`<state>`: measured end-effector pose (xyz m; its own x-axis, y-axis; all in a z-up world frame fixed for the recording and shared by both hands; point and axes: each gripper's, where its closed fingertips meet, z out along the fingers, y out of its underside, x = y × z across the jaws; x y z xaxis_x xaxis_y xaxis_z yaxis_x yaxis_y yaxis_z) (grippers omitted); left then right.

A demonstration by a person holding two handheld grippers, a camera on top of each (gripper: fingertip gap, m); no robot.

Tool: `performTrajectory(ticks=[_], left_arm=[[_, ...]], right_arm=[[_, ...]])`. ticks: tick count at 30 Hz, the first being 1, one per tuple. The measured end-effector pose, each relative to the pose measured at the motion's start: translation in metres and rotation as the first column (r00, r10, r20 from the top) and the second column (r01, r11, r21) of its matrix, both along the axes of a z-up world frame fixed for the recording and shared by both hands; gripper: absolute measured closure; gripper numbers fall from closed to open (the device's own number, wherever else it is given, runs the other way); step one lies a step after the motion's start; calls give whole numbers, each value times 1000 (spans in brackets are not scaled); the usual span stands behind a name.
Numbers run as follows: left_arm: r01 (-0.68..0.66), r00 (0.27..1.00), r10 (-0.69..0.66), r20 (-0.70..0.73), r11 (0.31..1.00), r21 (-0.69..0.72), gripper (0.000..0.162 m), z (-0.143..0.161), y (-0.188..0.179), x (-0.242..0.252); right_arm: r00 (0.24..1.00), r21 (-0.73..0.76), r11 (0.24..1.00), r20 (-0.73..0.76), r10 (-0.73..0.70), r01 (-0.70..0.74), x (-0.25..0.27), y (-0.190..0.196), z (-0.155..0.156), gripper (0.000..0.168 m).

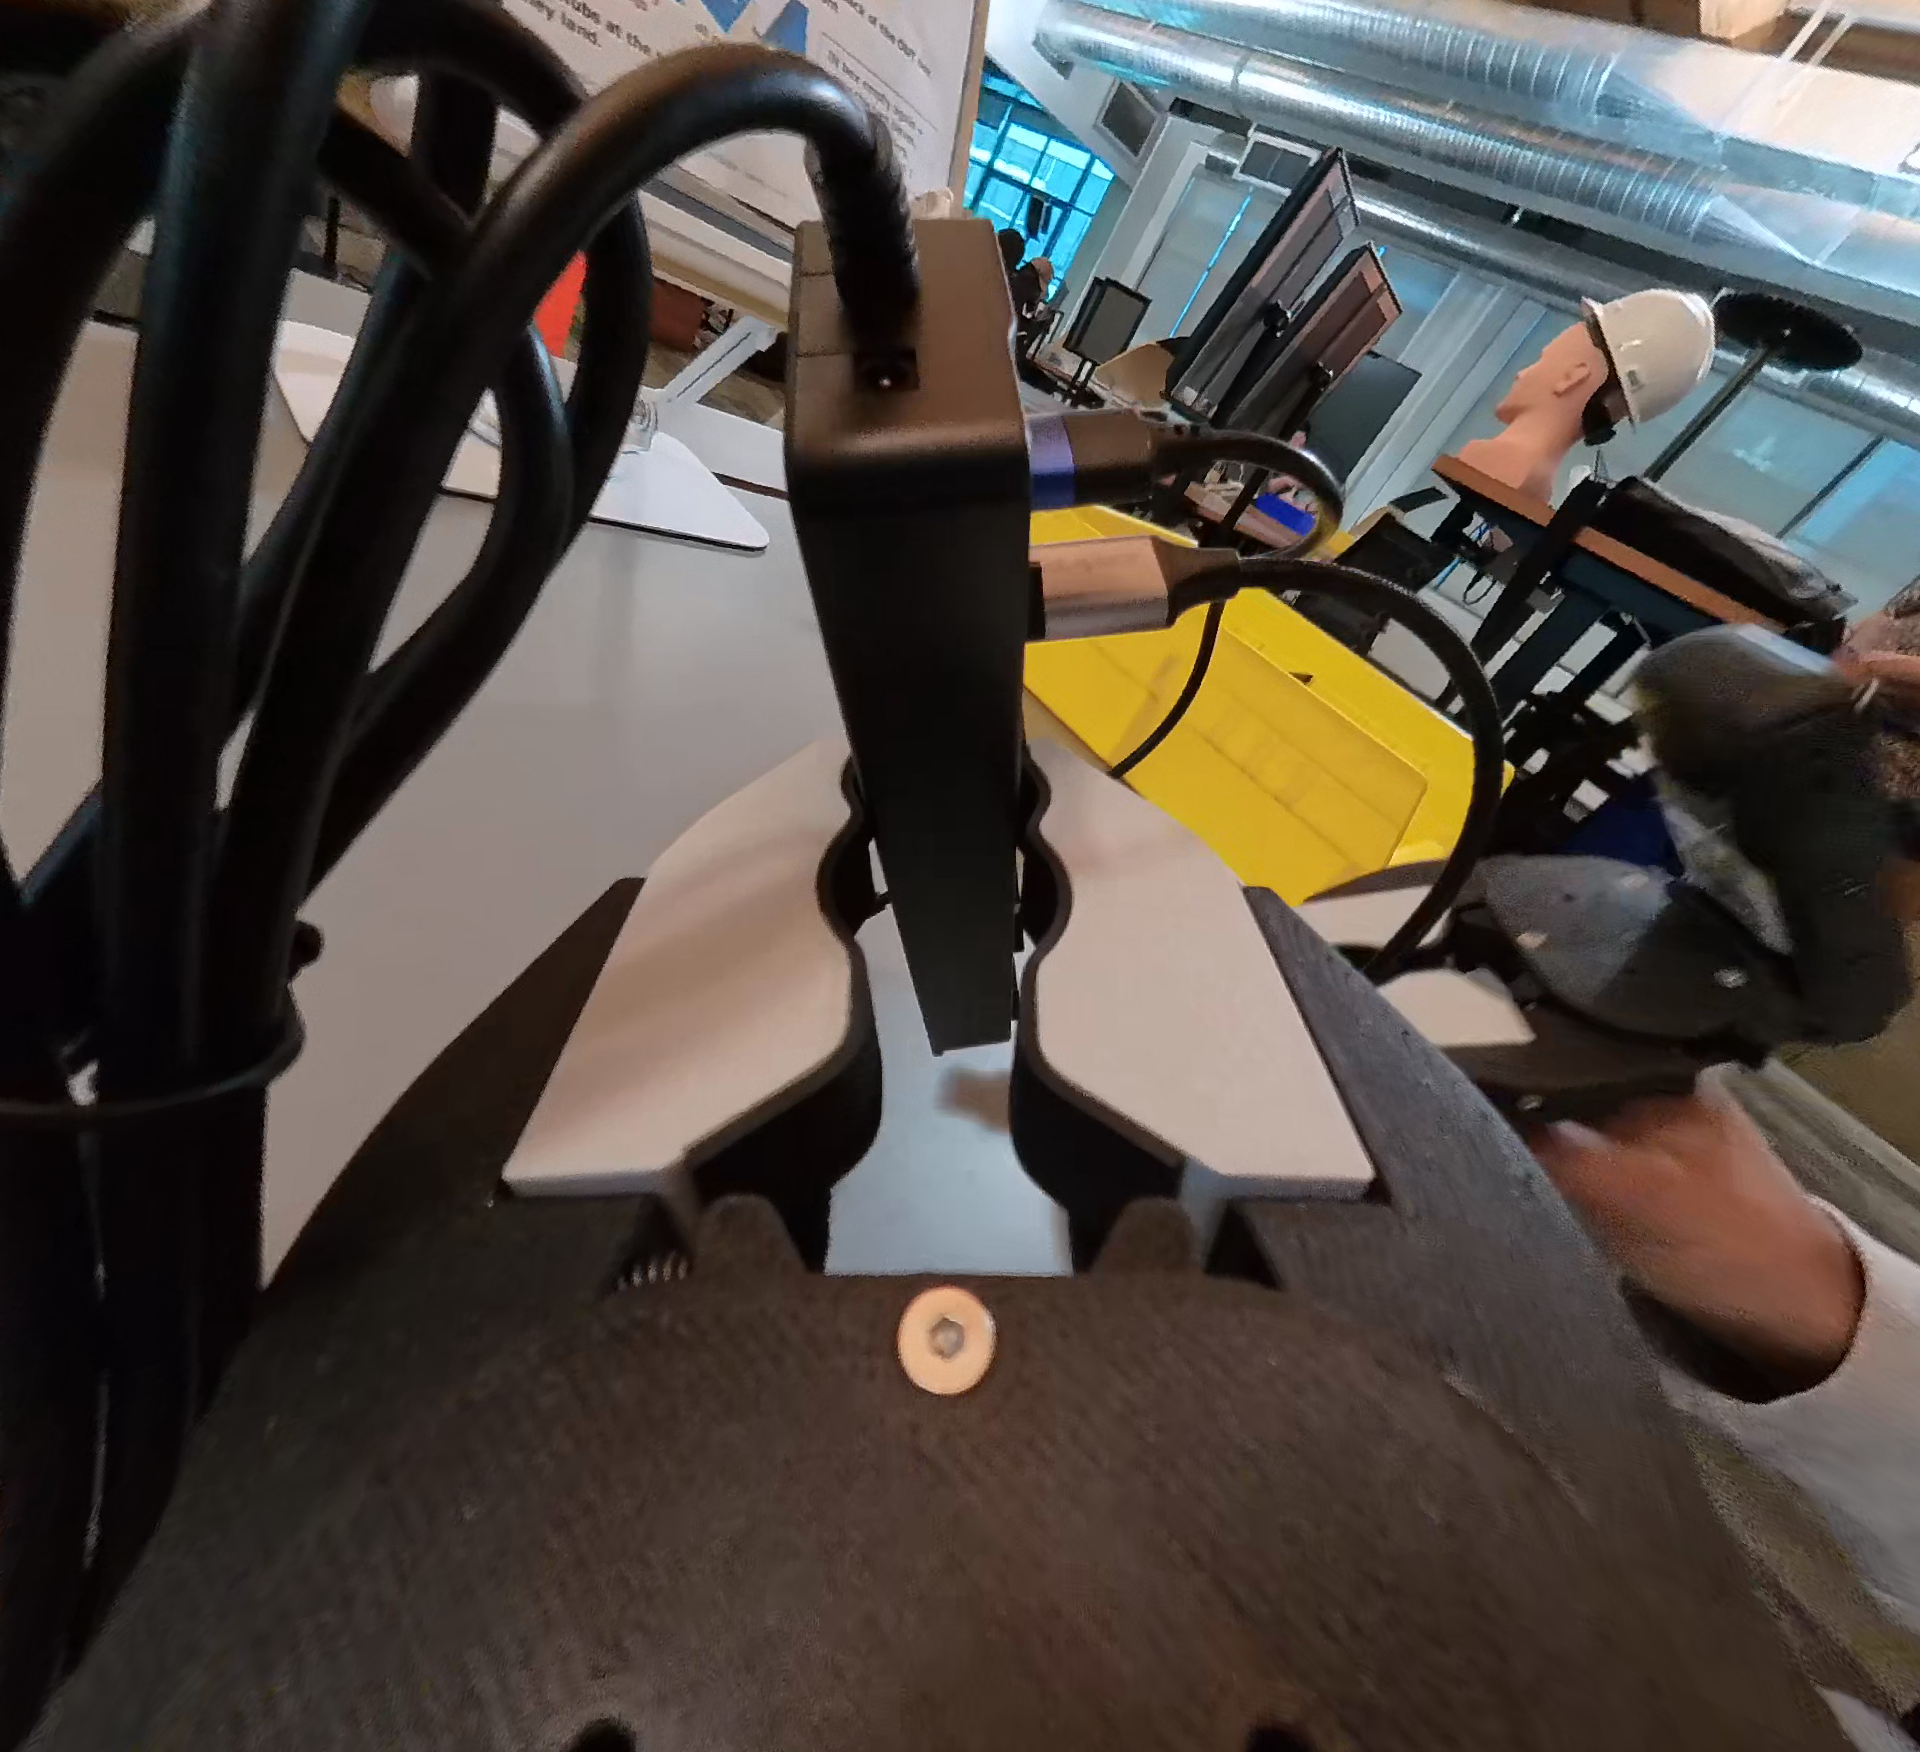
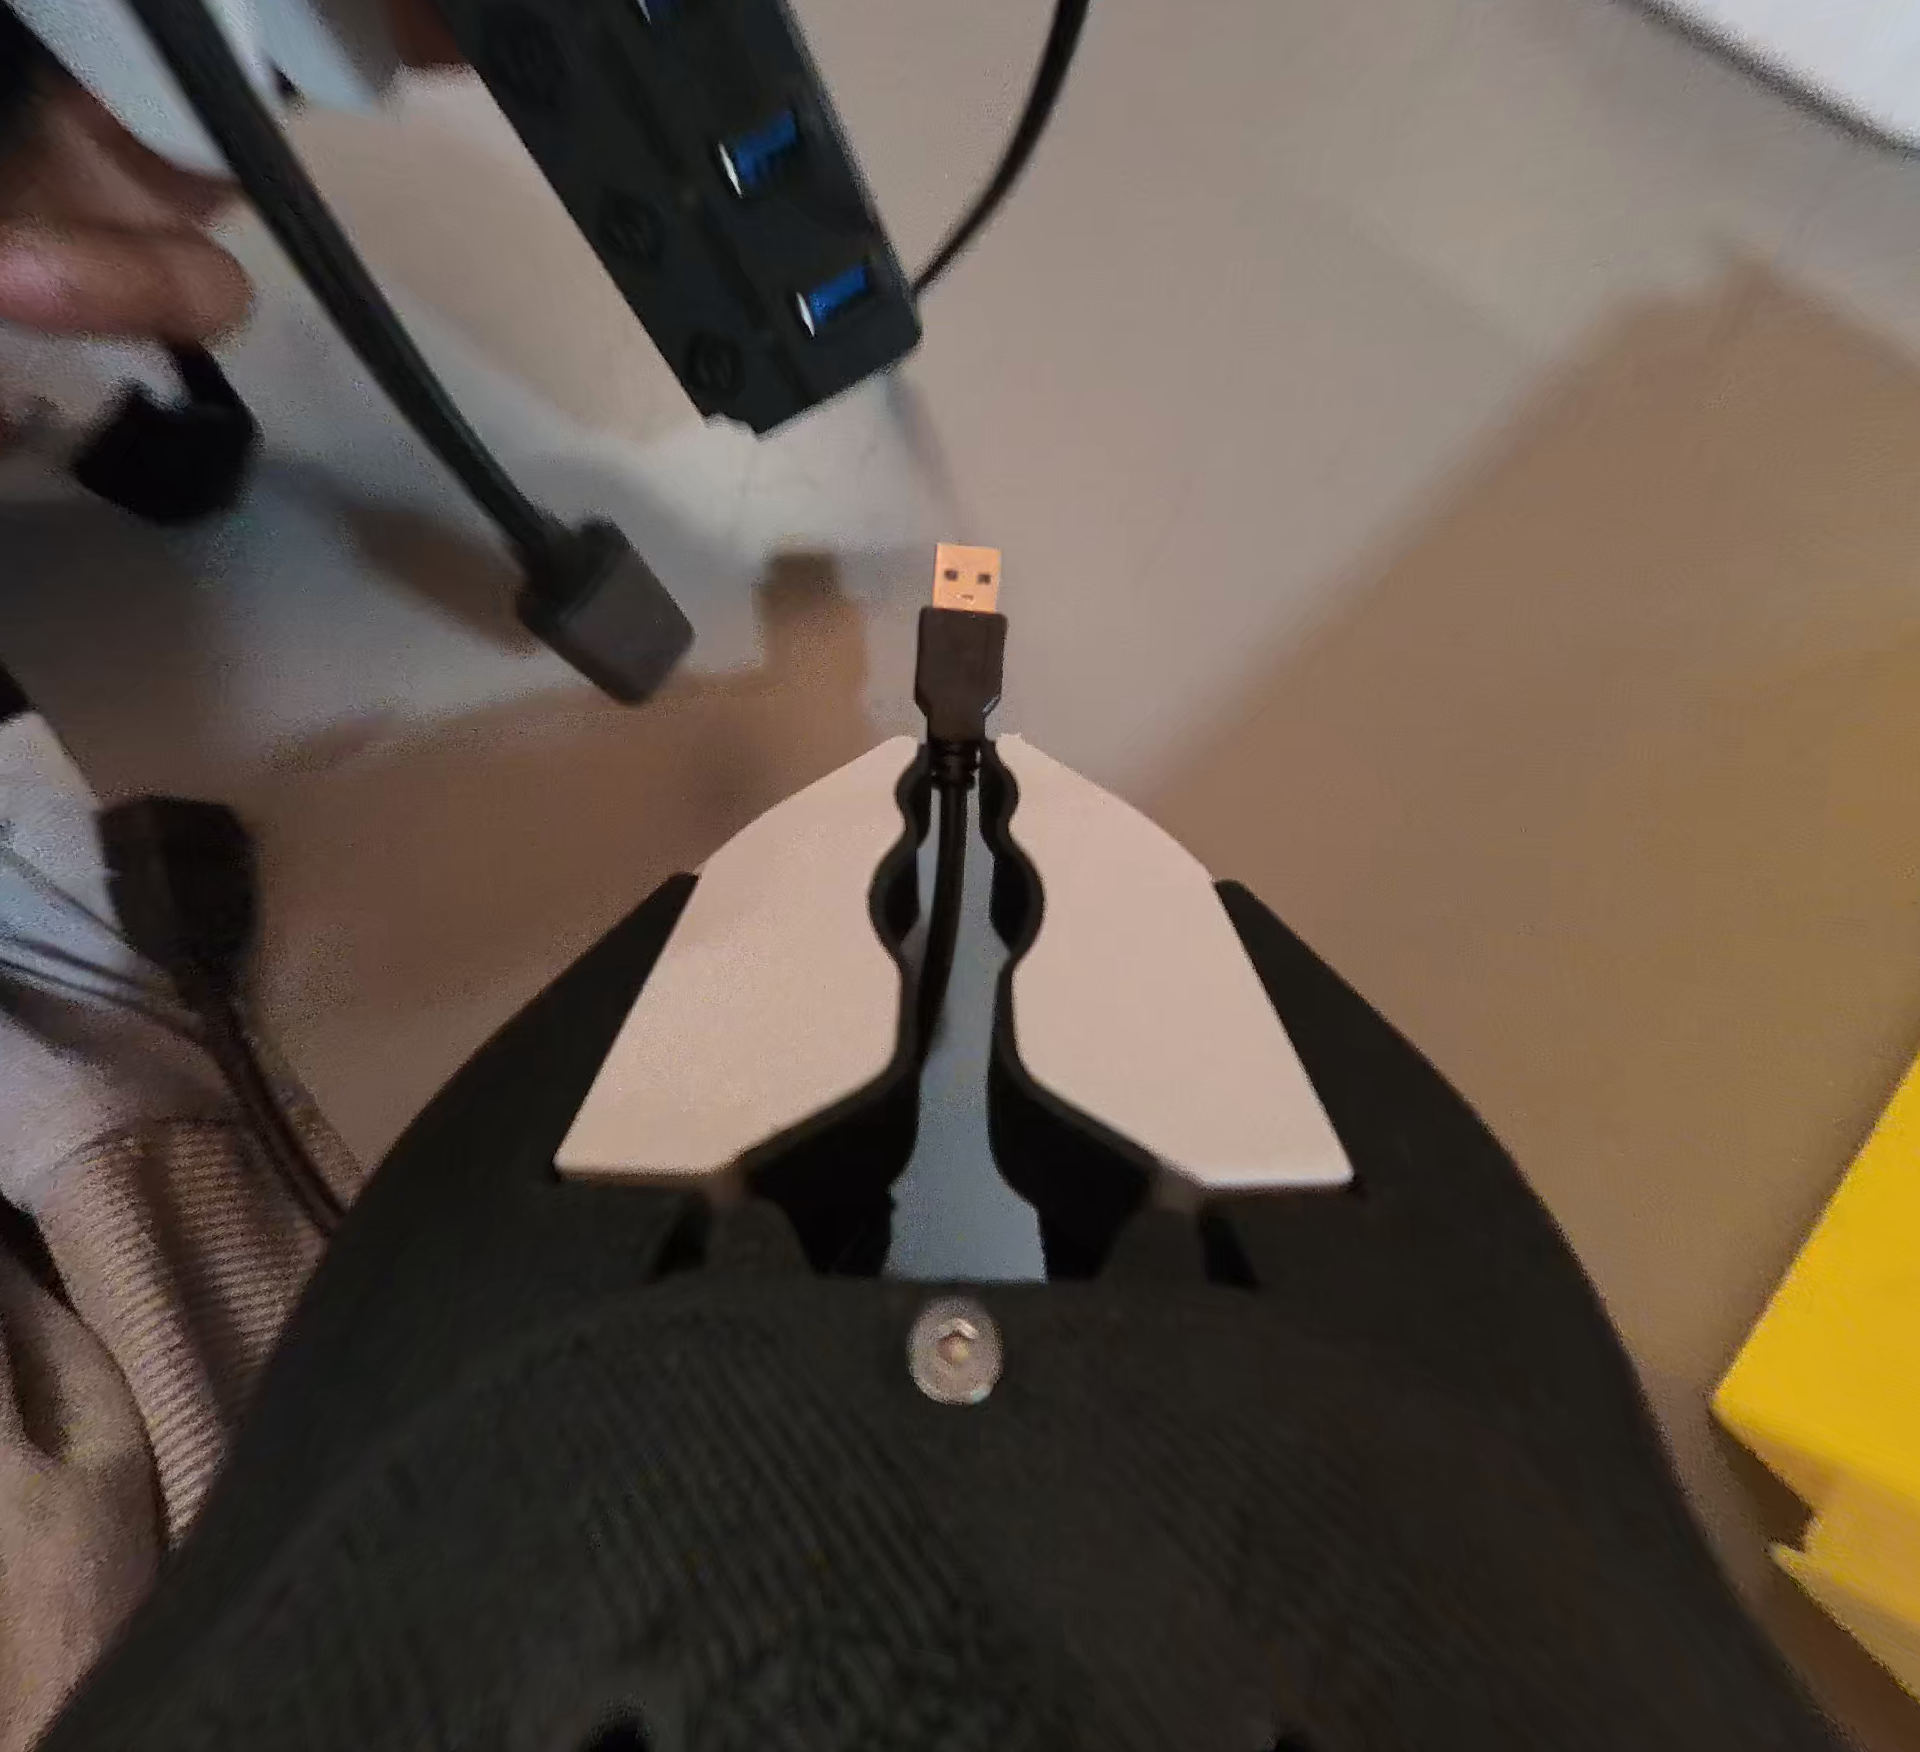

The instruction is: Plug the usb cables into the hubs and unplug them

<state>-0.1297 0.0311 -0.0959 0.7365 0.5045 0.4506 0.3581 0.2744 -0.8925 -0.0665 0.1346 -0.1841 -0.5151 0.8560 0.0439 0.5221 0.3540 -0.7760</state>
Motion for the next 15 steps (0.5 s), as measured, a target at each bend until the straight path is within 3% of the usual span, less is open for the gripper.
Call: performTrajectory(ticks=[8,15], left_arm=[[29,996,-40,-74,989,-146,138,-6,16,12],[46,975,-107,-193,954,-296,139,-10,34,30]], right_arm=[[969,-107,987,-228,92,-119,16,-20,72,160],[969,6,990,-203,137,-139,25,-30,70,160]])
